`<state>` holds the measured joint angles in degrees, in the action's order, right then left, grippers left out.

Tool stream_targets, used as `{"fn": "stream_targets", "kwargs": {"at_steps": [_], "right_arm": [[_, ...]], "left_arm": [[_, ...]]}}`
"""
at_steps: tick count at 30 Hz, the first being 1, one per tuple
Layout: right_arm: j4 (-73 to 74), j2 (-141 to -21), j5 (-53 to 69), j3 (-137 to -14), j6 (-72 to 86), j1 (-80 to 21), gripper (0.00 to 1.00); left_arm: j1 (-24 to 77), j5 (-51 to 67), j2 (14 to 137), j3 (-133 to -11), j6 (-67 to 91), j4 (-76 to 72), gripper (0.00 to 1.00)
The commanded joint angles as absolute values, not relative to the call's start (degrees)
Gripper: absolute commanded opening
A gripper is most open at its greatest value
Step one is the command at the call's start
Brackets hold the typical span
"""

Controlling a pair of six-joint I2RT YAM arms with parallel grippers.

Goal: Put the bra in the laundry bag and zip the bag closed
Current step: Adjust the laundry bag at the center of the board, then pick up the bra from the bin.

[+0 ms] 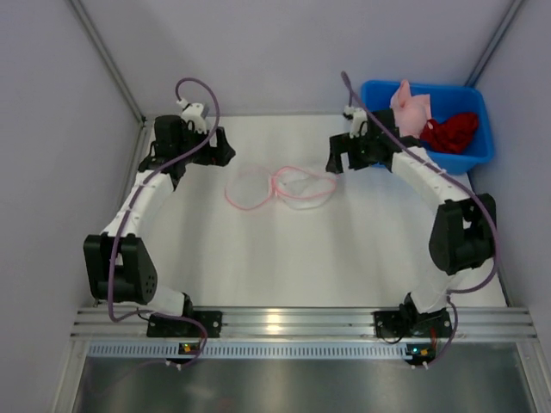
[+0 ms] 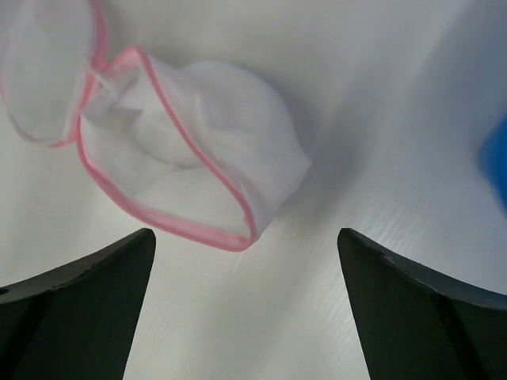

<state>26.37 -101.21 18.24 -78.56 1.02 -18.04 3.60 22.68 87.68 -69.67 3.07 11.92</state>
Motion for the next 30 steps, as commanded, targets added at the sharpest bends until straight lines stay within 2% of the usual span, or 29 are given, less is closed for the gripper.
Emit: {"fn": "stream_targets", "kwargs": {"at_steps": [1,7,11,18,24,30], "right_arm": [[28.7,-91.7,21.1,-85.2,0.5,-12.0,0.99],[28.7,-89.2,19.6,-92.0,3.4,-0.8,0.99],[26.2,-93.7,13.6,-95.4,4.0,3.9,0.99],[16.0,-104.3,16.6,-98.6,9.6,9.6,0.99],[4.5,-113.3,18.3,-99.5,12.5,10.9,0.86],[1.2,-122.5,18.6,-108.8,13.8,10.7,0.82]], "left_arm": [[3.5,21.7,79.7,-72.9,1.0,13.0,0.98],[3.5,20.9,75.8,-74.2,3.6,17.1,0.98],[3.5,23.6,73.6,-72.1,5.7,16.6,0.98],[3.5,26.9,72.3,-69.9,9.3,16.5,0.98],[3.5,27.0,71.5,-66.5,9.1,16.5,0.98],[3.5,26.3,70.5,-61.4,7.8,16.4,0.98]]}}
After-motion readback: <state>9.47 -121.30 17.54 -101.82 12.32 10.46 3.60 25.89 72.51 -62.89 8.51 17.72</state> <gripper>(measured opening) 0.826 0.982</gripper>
